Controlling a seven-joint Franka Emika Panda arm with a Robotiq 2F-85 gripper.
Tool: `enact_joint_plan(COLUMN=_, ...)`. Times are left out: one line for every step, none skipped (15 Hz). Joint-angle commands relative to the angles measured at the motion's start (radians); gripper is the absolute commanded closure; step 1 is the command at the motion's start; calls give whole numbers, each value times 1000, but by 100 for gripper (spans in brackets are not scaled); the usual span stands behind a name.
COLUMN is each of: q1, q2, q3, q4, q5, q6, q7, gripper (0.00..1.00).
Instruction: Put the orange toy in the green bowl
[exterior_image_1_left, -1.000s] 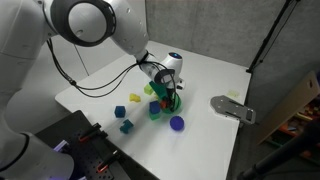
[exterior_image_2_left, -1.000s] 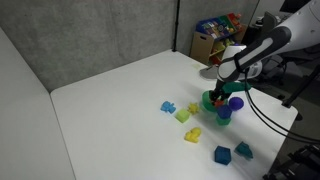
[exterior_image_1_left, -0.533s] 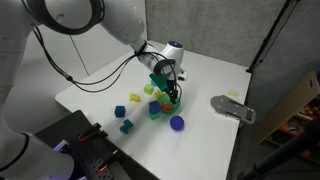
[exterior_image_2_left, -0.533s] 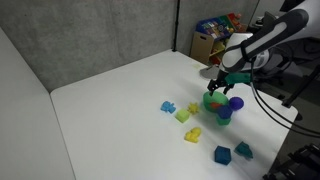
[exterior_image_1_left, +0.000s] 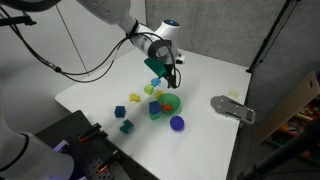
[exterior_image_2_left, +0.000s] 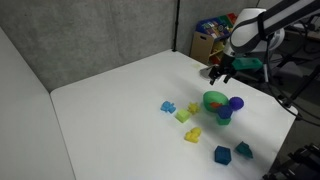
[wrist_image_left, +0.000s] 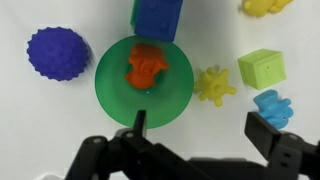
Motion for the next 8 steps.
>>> enact_joint_plan(q1=-21, q2=-154, q3=19, q4=-92, q5=10, q6=-107, q7=-64, gripper=0)
enact_joint_plan(q1=-14, q2=-187, q3=13, q4=-106, q5=-1, q6=-139, q7=-62, gripper=0)
enact_joint_plan(q1=-8, q2=-222, q3=7, q4=-120, q5=-12, q6=-177, q7=-58, gripper=0)
enact_joint_plan(q1=-1, q2=-259, q3=2, q4=-132, q5=-25, q6=-213, q7=-48, gripper=0)
enact_joint_plan(q1=4, q2=-290, q3=-2, q4=-140, q5=-40, q6=-249, q7=-37, gripper=0)
enact_joint_plan(q1=8, q2=-324, q3=-3, q4=-150, q5=-52, q6=-282, q7=-31, gripper=0)
enact_joint_plan(q1=12, q2=-358, q3=-5, q4=-157, q5=-73, q6=-322, q7=-23, gripper=0)
enact_joint_plan(q1=15, q2=-396, q3=-7, q4=-167, q5=-99, q6=-356, q7=-11, gripper=0)
